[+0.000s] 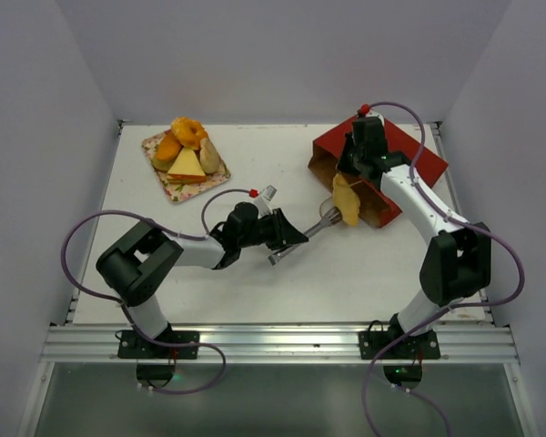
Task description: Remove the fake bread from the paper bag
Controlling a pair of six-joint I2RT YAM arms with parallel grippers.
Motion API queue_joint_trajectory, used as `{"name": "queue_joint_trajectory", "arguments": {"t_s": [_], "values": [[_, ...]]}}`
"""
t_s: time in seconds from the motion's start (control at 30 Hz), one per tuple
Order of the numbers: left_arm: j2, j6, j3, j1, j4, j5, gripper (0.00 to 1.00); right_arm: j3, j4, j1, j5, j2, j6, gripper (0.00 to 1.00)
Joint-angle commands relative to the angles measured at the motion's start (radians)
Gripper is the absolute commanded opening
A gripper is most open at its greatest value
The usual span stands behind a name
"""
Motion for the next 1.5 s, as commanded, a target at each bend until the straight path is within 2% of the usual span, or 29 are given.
{"name": "queue_joint_trajectory", "arguments": {"t_s": [0.0, 0.37, 0.63, 0.83, 1.07, 1.27, 1.47], "values": [[-0.084, 0.042, -0.079, 0.023, 0.004, 0.027, 0.06, -0.011, 0.054, -0.012, 0.01, -0.016, -0.005, 0.0], [-0.296, 0.184, -0.139, 0.043, -0.238, -0.096, 0.06, -0.143, 0.128, -0.012, 0.007, -0.071, -0.002, 0.0], [-0.544, 0.307, -0.186, 0.238, -0.485, -0.076, 0.06, -0.258, 0.215, -0.014, 0.039, -0.132, 0.011, 0.0], [-0.667, 0.459, -0.067, 0.33, -0.787, -0.163, 0.07, -0.265, 0.227, -0.014, -0.005, -0.114, 0.028, 0.0], [-0.718, 0.548, -0.028, 0.522, -0.865, -0.085, 0.07, -0.276, 0.23, -0.014, -0.013, -0.115, 0.028, 0.0], [-0.697, 0.577, -0.053, 0.736, -0.807, 0.098, 0.06, -0.281, 0.227, -0.014, -0.01, -0.117, 0.023, 0.0], [-0.701, 0.621, -0.034, 0.847, -0.821, 0.156, 0.06, -0.279, 0.224, -0.014, -0.014, -0.111, 0.021, 0.0]]}}
